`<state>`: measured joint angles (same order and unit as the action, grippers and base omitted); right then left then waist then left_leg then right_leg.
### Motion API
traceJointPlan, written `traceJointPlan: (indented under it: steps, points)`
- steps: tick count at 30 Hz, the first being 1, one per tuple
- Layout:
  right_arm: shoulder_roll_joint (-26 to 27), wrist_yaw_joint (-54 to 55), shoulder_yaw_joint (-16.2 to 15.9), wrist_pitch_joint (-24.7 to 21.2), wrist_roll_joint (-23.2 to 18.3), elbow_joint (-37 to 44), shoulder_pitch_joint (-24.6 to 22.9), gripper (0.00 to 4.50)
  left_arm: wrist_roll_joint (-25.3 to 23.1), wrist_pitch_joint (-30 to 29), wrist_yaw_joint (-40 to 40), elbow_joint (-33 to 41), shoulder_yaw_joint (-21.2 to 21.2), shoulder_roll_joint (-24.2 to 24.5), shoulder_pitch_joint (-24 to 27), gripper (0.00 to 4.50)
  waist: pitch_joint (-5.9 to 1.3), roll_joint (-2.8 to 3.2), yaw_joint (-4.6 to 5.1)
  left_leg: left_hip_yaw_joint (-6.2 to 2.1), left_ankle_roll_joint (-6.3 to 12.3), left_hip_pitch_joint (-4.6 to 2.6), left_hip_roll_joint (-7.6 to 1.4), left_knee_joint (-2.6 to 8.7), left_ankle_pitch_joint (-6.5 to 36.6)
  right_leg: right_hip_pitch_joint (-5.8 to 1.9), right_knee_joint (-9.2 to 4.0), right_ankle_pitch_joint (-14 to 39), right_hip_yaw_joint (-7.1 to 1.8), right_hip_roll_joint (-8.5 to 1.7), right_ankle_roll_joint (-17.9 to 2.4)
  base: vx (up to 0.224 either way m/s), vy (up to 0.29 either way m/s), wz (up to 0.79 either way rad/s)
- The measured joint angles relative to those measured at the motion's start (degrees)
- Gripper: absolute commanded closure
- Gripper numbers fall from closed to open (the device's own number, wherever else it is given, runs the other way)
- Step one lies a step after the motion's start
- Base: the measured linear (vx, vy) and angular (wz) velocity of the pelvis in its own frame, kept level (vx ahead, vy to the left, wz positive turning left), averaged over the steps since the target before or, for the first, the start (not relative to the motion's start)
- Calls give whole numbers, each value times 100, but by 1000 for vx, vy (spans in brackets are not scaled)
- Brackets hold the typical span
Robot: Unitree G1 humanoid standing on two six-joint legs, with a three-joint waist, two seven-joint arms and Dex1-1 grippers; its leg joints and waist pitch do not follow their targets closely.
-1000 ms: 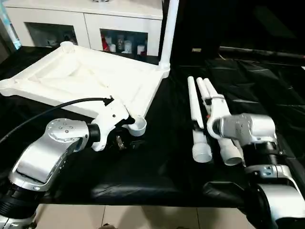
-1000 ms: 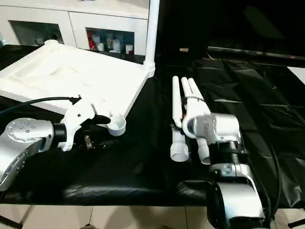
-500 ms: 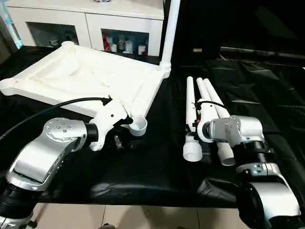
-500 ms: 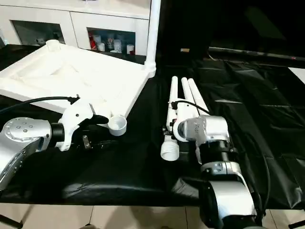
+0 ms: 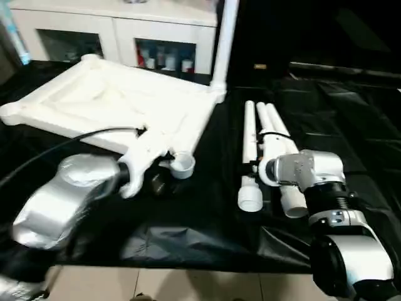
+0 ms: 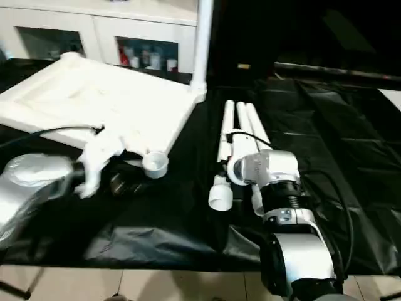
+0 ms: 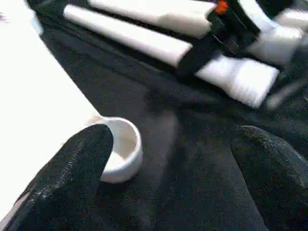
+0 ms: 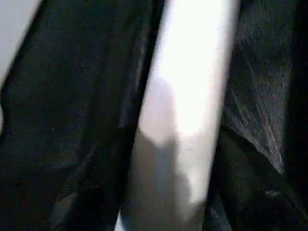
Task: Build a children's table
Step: Pick table leg
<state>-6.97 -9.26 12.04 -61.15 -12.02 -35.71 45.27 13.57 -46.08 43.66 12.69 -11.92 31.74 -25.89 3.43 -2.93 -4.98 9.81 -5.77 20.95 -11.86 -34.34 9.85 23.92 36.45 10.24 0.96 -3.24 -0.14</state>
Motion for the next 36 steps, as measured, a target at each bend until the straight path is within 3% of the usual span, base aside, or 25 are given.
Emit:
traceJointPlan:
  steps: [6, 14, 18, 20, 24, 29, 30, 35, 36]
  points:
    - [237, 117, 371, 712, -221, 672, -633, 256, 150, -126, -676, -656, 577, -838, -208, 0, 0, 0, -8, 0, 0, 5, 1, -3, 0, 2, 2, 0, 0, 0, 0, 0, 0, 0]
    - [443, -125, 620, 2098, -459, 1632, -1171, 265, 1278, -196, -1163, -1212, 1765, -2150, -771, 0, 5, 13, -11, 0, 1, 10, 2, -4, 1, 5, 0, 0, 2, 0, 0, 0, 0, 0]
    - [556, -664, 789, 2575, -936, 2340, -1291, 265, 1725, -485, -1338, -1347, 2142, -2485, -1110, 0, 3, 21, 1, 0, 6, 9, 1, -2, 3, 2, -7, 1, 4, 0, 1, 0, 0, 0]
    - [538, -1056, 739, 2631, -1147, 2693, -1423, 266, 1857, -641, -1409, -1387, 2204, -2575, -1198, 0, 2, 22, 1, -1, 10, 11, 1, -1, 6, 0, -14, 0, 6, 0, 1, 0, 0, 0]
    - [152, -2056, 262, 2559, -1502, 3494, -1969, 266, 2085, -878, -1478, -1467, 2248, -2768, -1492, 0, 2, 14, -16, -2, 25, 17, 0, -2, 14, -8, -33, 0, 9, 0, 0, 0, 0, 0]
    - [-76, -2729, 84, 2314, -1915, 3828, -2213, 266, 2262, -1024, -1565, -1531, 2276, -2930, -1585, 0, 2, 9, -23, -2, 31, 14, 0, -4, 13, -13, -34, 0, 9, -3, 0, 0, 0, 0]
    - [-105, -2846, 46, 2285, -1960, 3868, -2226, 266, 2274, -1061, -1590, -1555, 2276, -2956, -1589, 29, 2, 9, -19, -2, 33, 14, 0, -4, 11, -11, -34, -1, 9, -3, 0, 0, 0, 0]
    - [-246, -3331, -461, 2265, -1989, 4014, -2335, 266, 2331, -1295, -1747, -1627, 2274, -2999, -1679, 39, 4, -5, -22, -4, 36, 18, 0, -3, 9, -9, -33, 5, 13, -4, 10, 0, 0, 0]
    - [-247, -3394, -553, 2258, -2009, 4019, -2347, 266, 2331, -1319, -1778, -1629, 2274, -2997, -1679, 63, 5, -6, -29, -4, 36, 19, -1, -3, 9, -9, -34, 5, 13, -5, 10, 0, 0, 0]
